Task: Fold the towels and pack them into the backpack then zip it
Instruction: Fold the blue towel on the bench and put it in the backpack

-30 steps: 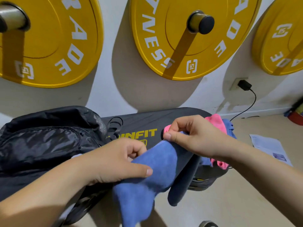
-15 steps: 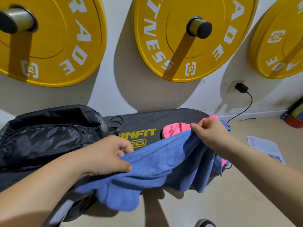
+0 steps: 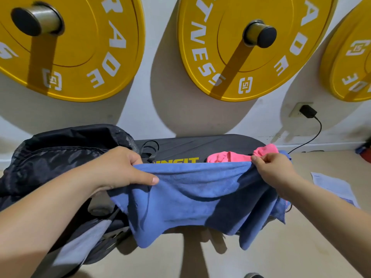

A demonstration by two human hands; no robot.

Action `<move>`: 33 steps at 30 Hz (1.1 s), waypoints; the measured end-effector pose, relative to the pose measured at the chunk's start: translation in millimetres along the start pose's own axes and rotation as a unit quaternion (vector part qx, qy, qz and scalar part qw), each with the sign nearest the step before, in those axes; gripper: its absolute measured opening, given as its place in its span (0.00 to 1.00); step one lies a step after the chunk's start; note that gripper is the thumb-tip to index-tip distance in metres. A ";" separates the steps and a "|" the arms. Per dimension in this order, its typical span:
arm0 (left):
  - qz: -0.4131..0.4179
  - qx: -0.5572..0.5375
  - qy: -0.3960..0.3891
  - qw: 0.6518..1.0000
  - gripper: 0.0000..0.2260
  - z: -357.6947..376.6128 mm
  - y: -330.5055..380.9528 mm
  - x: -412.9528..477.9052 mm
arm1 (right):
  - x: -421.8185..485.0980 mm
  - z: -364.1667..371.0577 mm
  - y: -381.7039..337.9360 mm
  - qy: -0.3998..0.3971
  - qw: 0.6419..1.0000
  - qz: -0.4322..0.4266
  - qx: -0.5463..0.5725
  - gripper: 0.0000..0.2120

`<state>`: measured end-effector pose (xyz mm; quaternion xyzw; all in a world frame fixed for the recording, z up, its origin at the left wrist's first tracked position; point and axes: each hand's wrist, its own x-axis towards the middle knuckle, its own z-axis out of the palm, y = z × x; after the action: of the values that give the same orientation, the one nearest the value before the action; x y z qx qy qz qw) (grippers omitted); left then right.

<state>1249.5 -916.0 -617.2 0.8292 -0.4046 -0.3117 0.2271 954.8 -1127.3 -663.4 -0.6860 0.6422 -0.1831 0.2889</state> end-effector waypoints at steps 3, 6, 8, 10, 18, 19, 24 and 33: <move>-0.008 -0.045 0.031 0.999 0.23 -9.3 -0.7 -0.8 | 0.6 -1.7 2.7 0.005 1.000 0.020 0.003 0.21; -0.014 -0.112 0.038 0.993 0.21 -8.6 -3.6 -1.9 | -2.7 1.1 0.0 -0.039 0.997 0.052 0.035 0.20; -0.012 -0.134 0.017 0.991 0.14 -1.5 -4.6 -1.4 | -10.5 3.0 -8.4 -0.110 0.987 0.070 0.090 0.19; 0.000 -0.154 -0.023 0.988 0.09 8.4 -1.6 -3.1 | -23.2 4.6 -21.3 -0.193 0.972 0.069 0.115 0.17; 0.100 -0.234 -0.063 0.965 0.02 48.6 32.2 -24.4 | -65.7 26.7 -60.3 -0.289 0.927 -0.116 0.209 0.17; 0.114 -0.240 -0.054 0.962 0.03 51.9 35.1 -25.2 | -70.0 27.1 -64.2 -0.294 0.921 -0.131 0.219 0.18; 0.162 -0.197 -0.006 0.967 0.04 58.1 38.2 -19.9 | -77.5 30.5 -72.2 -0.353 0.880 -0.155 0.276 0.10; 0.217 -0.099 0.059 0.969 0.06 55.1 36.4 -11.0 | -69.7 28.8 -73.8 -0.368 0.874 -0.202 0.247 0.09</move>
<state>1186.5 -934.6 -629.4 0.7119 -0.5275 -0.2445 0.3939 1022.4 -1053.2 -630.4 -0.7252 0.2710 -0.1246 0.6205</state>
